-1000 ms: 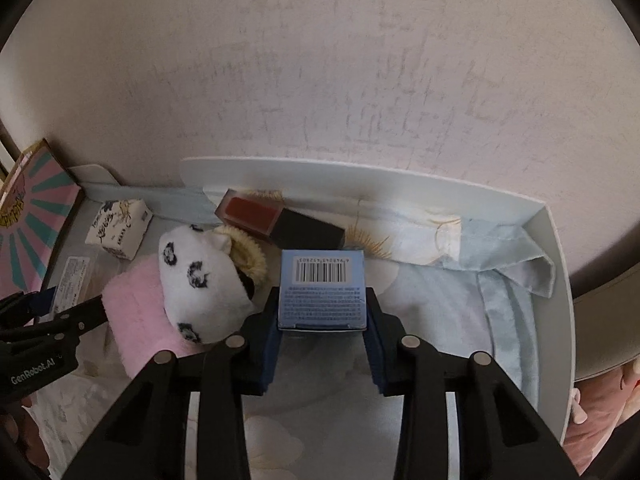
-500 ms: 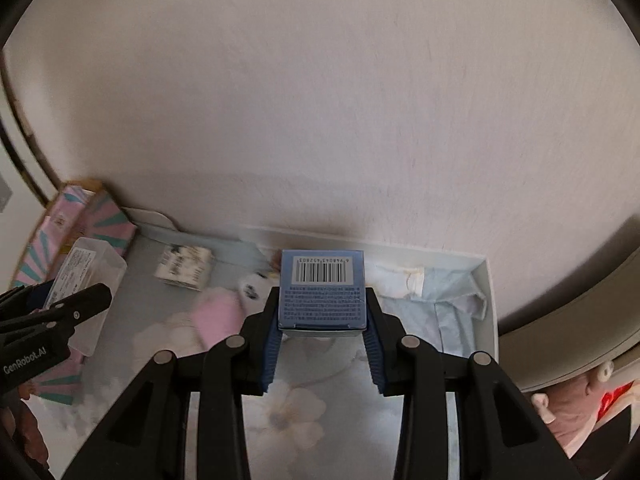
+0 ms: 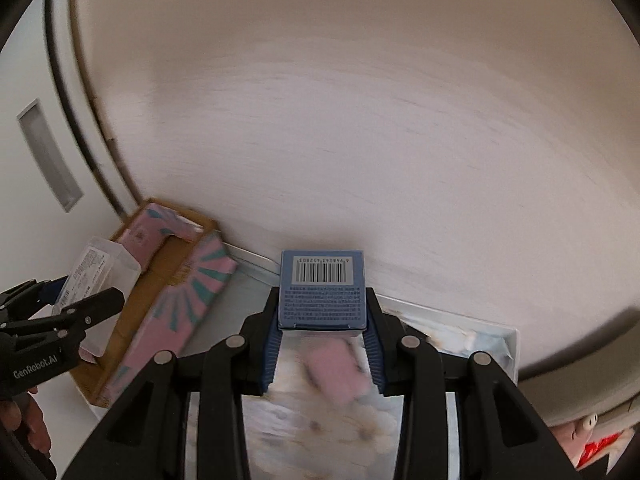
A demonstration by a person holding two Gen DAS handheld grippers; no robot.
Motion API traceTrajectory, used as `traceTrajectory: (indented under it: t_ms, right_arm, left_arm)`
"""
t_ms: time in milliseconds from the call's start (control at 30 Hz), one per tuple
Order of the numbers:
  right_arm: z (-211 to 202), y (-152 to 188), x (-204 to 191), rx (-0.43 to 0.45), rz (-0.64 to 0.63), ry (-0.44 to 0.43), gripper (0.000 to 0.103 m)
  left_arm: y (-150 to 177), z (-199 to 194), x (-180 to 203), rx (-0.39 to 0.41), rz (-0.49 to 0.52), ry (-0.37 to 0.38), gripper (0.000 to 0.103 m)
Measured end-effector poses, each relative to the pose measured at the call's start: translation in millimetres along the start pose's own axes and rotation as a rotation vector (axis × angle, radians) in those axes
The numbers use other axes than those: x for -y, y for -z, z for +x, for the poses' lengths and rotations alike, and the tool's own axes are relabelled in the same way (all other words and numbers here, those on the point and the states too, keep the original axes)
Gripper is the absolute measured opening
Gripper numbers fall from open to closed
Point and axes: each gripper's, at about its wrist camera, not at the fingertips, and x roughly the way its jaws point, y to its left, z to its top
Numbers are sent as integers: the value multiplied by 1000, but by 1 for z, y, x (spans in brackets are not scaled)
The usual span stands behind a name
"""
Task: Organize objects
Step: 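Carry both boxes into the cardboard box and open both tools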
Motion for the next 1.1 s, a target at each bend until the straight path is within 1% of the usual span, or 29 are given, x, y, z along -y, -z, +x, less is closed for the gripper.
traceTrajectory:
  t_ms: [200, 367, 500, 567, 600, 633, 733, 833, 1033, 1100]
  right_arm:
    - [-4, -23, -47, 5, -63, -69, 34]
    - [15, -44, -99, 4, -113, -134, 34]
    - [24, -53, -126, -7, -148, -177, 34]
    - [29, -58, -141, -14, -169, -194, 34]
    - [37, -58, -146, -18, -178, -200, 34]
    - [39, -60, -150, -24, -186, -207, 34]
    - [47, -64, -163, -47, -206, -228, 34]
    - [59, -67, -173, -79, -228, -245, 34]
    - [104, -62, -191, -175, -274, -250, 34]
    - [116, -60, -193, -204, -275, -250, 34]
  left_arm:
    - [-7, -17, -53, 8, -53, -29, 59]
    - [-7, -28, -88, 9, -87, -62, 59]
    - [-4, -36, -110, 3, -121, -73, 59]
    - [0, -34, -126, -8, -144, -72, 59]
    - [-2, -32, -133, -13, -152, -74, 59]
    - [0, -23, -141, -16, -156, -76, 59]
    - [7, -19, -152, -37, -171, -82, 59]
    - [12, -14, -158, -60, -172, -90, 59]
    - [26, 11, -166, -138, -170, -74, 59]
    - [29, 25, -167, -166, -160, -71, 59]
